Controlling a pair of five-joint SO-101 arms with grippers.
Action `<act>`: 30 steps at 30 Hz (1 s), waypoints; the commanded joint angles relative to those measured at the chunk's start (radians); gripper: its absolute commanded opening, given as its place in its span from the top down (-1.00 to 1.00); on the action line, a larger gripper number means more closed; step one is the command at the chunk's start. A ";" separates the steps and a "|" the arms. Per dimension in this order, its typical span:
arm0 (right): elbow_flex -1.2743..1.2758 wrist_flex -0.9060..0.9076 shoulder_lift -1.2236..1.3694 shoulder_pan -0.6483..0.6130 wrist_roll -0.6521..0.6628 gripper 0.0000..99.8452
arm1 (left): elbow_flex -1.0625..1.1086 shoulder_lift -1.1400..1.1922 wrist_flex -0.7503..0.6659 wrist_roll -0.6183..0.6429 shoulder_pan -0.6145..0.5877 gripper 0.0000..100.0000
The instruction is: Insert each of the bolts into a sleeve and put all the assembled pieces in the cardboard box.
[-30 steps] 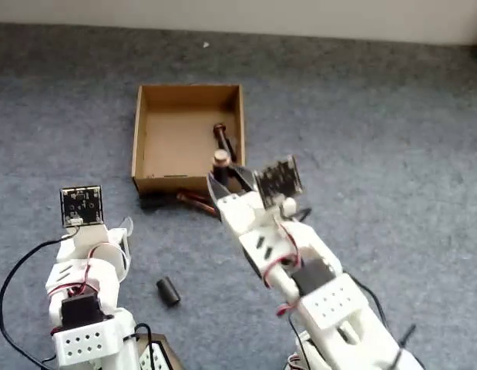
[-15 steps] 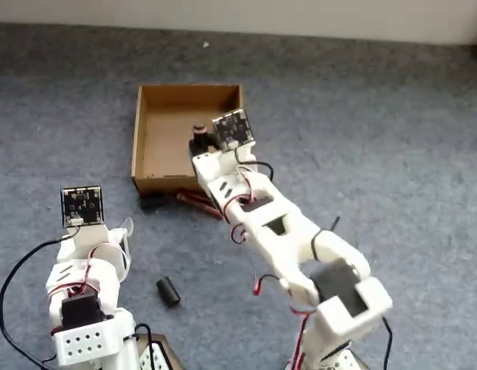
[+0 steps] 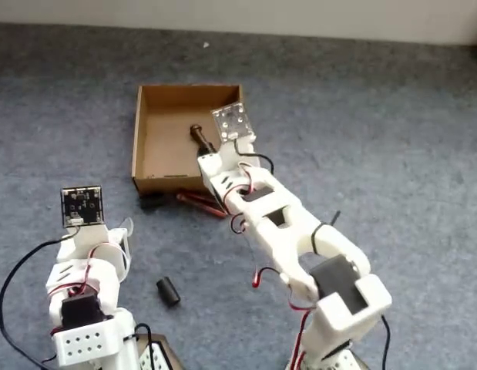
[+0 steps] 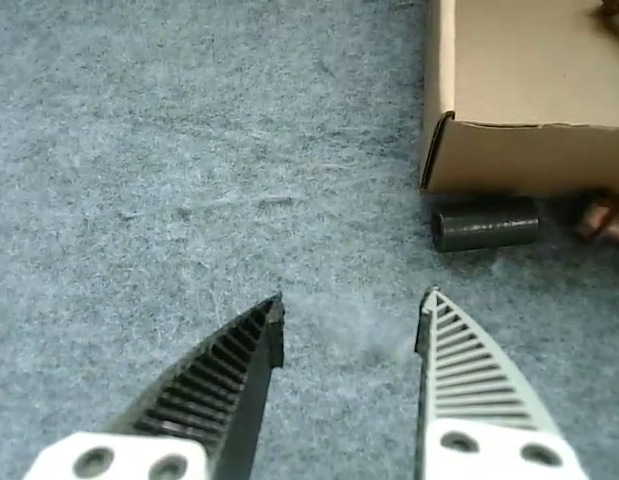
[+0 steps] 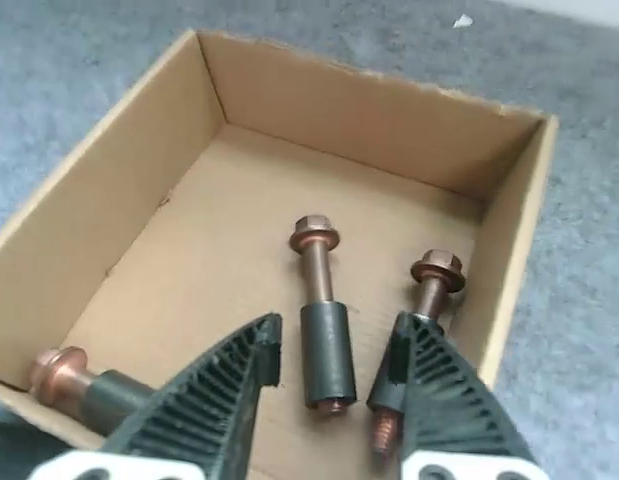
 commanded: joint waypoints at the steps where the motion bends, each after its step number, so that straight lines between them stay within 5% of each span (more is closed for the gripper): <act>1: 0.013 0.150 -0.216 0.008 -0.008 0.68 | -0.016 -0.008 -0.023 -0.008 -0.031 0.53; 14: 0.168 0.788 -0.710 -0.228 -0.009 0.68 | -0.039 -0.008 -0.057 0.032 -0.203 0.53; 21: 0.231 0.823 -0.670 -0.464 -0.137 0.68 | -0.039 -0.007 -0.081 0.077 -0.251 0.53; 30: 0.228 0.820 -0.483 -0.593 -0.189 0.68 | -0.039 -0.007 -0.081 0.077 -0.248 0.53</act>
